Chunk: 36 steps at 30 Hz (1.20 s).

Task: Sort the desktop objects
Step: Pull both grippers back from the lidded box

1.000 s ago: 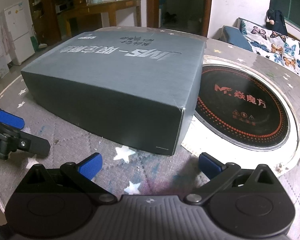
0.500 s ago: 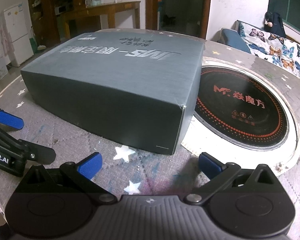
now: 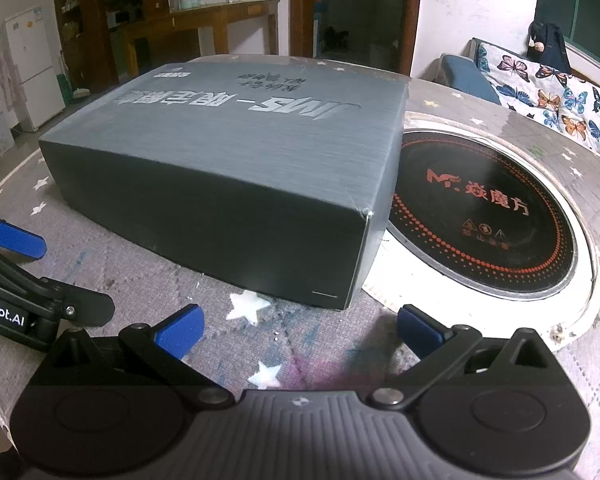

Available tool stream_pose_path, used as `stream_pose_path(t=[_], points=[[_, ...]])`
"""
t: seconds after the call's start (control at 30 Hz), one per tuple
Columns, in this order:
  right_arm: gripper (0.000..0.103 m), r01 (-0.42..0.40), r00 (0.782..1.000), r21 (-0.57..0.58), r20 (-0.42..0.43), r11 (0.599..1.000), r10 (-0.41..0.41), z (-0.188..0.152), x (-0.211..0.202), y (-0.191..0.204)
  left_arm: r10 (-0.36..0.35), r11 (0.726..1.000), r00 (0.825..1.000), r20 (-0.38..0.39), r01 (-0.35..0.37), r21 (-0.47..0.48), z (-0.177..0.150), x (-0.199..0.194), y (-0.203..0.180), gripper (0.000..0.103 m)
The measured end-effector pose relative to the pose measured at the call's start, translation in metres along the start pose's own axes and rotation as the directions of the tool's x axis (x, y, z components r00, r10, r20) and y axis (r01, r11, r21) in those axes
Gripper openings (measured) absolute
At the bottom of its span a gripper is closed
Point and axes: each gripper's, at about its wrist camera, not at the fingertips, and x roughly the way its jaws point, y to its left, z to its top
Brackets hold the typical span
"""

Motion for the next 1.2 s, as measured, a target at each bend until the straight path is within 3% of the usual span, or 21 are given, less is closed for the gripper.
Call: stream_pose_path(t=[0.73,1.2], points=[[0.103,0.012,1.000,0.017,0.017,1.000,-0.012,-0.004,-0.003,0.002,0.002,1.000,0.999,0.033,-0.003,0.017,-0.016,-0.003,-0.048,0.103],[0.103,0.012,1.000,0.019,-0.002,1.000,-0.012,-0.002,-0.005,0.003,0.028,0.999,0.999,0.043,-0.026,-0.038,-0.026,-0.009,-0.066,0.103]])
